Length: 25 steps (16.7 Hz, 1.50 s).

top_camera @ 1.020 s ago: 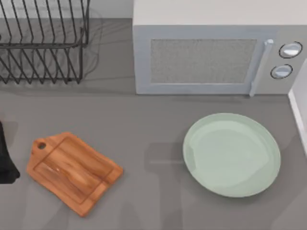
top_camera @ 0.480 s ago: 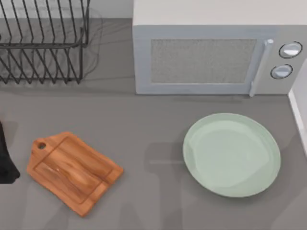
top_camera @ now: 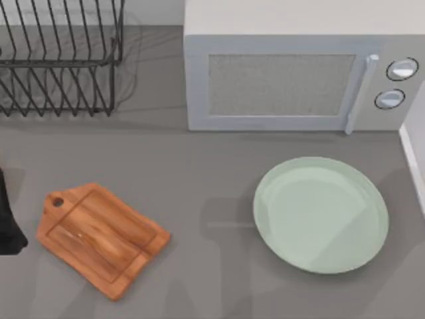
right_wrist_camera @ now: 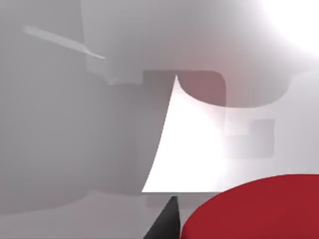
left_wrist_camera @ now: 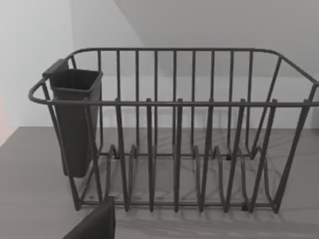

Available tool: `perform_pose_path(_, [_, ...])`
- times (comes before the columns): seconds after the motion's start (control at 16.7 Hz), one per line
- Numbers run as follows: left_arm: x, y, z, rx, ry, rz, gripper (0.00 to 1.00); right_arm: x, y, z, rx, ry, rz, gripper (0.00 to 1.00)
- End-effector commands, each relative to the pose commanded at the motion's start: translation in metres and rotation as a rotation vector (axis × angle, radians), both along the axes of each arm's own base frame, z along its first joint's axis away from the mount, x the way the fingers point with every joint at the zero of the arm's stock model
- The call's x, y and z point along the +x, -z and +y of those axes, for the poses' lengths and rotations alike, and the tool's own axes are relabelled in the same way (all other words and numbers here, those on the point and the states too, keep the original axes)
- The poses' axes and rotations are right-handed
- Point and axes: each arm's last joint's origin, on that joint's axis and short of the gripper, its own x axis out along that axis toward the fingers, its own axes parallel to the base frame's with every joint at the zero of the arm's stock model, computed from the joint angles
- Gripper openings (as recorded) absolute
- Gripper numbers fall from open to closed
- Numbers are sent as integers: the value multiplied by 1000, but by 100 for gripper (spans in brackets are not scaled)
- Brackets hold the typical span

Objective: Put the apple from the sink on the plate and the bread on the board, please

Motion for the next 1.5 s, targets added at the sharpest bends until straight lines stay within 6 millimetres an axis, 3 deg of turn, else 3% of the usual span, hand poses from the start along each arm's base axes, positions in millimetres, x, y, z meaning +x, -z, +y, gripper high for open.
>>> perform_pose_path(0.18, [0, 0, 0, 0, 0, 0, 100, -2, -33, 1, -5, 0, -13, 0])
perform_pose_path(0.48, [0, 0, 0, 0, 0, 0, 100, -2, -35, 1, -5, 1, -14, 0])
perform_pose_path(0.66, [0, 0, 0, 0, 0, 0, 100, 0, -52, 16, -11, -2, -29, 0])
perform_pose_path(0.9, [0, 0, 0, 0, 0, 0, 100, -8, -69, 67, 5, -9, 33, 0])
perform_pose_path(1.5, [0, 0, 0, 0, 0, 0, 100, -50, -102, 231, -43, -23, 188, 0])
